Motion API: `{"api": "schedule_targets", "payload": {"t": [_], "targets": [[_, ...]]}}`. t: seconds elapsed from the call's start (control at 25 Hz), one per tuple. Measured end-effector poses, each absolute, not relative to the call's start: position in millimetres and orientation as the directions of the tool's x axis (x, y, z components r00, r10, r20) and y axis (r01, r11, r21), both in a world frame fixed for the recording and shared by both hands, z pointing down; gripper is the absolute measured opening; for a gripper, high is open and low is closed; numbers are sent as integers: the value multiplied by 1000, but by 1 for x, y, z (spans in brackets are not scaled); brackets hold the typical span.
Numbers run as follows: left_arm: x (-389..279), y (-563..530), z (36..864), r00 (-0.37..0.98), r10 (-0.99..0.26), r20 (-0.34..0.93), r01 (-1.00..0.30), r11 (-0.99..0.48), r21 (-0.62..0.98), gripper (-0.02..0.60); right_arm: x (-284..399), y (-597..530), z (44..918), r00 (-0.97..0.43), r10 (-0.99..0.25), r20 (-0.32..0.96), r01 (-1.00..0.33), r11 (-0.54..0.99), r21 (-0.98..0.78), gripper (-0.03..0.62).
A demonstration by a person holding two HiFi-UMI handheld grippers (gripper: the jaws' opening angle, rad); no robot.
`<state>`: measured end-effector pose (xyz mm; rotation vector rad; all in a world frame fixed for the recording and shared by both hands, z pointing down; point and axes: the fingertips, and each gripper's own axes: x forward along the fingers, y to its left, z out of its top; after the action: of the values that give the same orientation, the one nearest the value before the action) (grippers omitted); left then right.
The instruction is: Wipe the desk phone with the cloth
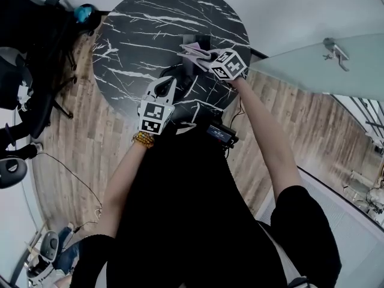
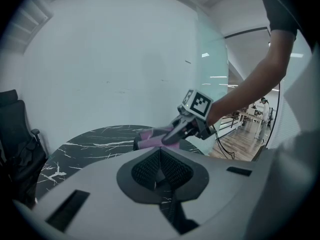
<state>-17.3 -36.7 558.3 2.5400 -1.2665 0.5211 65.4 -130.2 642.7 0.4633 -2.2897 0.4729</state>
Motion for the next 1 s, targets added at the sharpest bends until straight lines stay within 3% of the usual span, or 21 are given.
{"api": "schedule_targets", "payload": {"t": [0.24,0.4,1.0], "targets": [[-20,-36,562,549,-714,435,-809,-585,62,14,86,-209,583,-598,-476,644,-572,817,73,63],[-24,-34,564,537,-717,444,-817,-574,60,14,97,-234,577,-540,-561,628,-591,783,191,63],[-26,-29,573,527,-707,472,-818,-573,55,14,90,-188,682,-485,-325,812,-510,859,40,64]]}}
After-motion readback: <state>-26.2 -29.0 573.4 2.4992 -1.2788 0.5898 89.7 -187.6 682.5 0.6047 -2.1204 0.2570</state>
